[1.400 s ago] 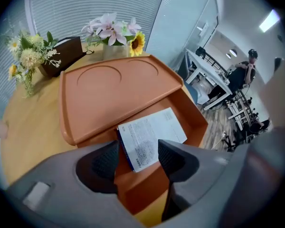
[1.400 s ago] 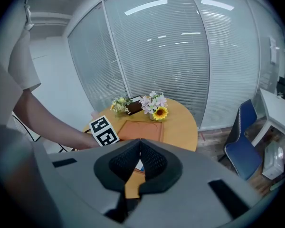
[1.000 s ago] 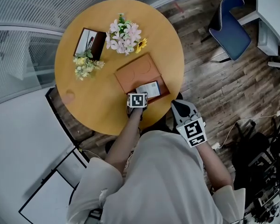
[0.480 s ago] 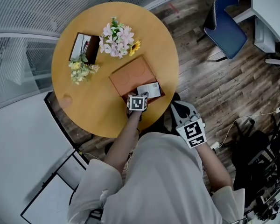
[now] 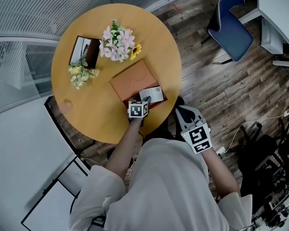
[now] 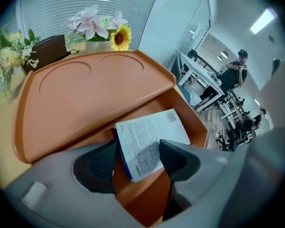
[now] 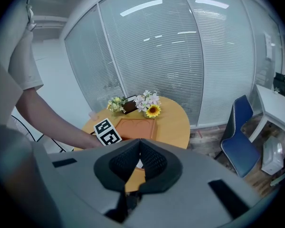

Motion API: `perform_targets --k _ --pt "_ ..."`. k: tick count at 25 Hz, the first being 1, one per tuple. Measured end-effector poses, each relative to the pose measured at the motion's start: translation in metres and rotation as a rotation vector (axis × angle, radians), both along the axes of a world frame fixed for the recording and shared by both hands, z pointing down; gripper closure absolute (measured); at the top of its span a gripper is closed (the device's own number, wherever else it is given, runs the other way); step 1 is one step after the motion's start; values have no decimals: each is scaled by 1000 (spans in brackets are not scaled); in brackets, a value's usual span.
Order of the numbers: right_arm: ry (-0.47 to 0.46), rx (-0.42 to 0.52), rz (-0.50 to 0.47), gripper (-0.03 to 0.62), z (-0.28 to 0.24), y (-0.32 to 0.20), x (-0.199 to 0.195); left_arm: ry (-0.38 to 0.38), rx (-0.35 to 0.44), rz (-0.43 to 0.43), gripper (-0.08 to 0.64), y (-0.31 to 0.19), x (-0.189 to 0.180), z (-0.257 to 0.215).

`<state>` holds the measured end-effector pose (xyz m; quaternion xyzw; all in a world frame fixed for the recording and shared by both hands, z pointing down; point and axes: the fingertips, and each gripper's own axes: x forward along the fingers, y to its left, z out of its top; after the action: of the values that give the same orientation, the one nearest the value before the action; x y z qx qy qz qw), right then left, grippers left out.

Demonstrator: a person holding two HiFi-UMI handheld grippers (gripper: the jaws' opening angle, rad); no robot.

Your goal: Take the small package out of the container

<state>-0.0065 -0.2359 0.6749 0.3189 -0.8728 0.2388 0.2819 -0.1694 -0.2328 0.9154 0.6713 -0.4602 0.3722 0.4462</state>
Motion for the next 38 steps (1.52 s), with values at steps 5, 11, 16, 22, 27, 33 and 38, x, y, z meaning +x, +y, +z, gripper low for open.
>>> perform_targets --k 5,11,16,22,27,33,38 --pt "-2 13 -10 589 -5 -4 0 81 -17 -59 288 1 4 -8" --pt "-14 39 -29 589 -18 -6 -3 93 -10 -85 288 10 9 -22" --pt "-19 56 -36 589 -25 -4 -2 94 20 -102 288 17 15 -43" --pt "-24 86 -56 589 -35 -3 3 83 122 -140 288 12 20 -69" --pt "-29 111 -75 589 -44 -6 10 56 229 -158 288 -1 31 -94" --pt "-33 136 -122 589 -53 -7 12 27 348 -119 288 -11 56 -121" --pt "-28 152 -156 589 -58 -7 17 40 345 -96 289 -10 80 -114"
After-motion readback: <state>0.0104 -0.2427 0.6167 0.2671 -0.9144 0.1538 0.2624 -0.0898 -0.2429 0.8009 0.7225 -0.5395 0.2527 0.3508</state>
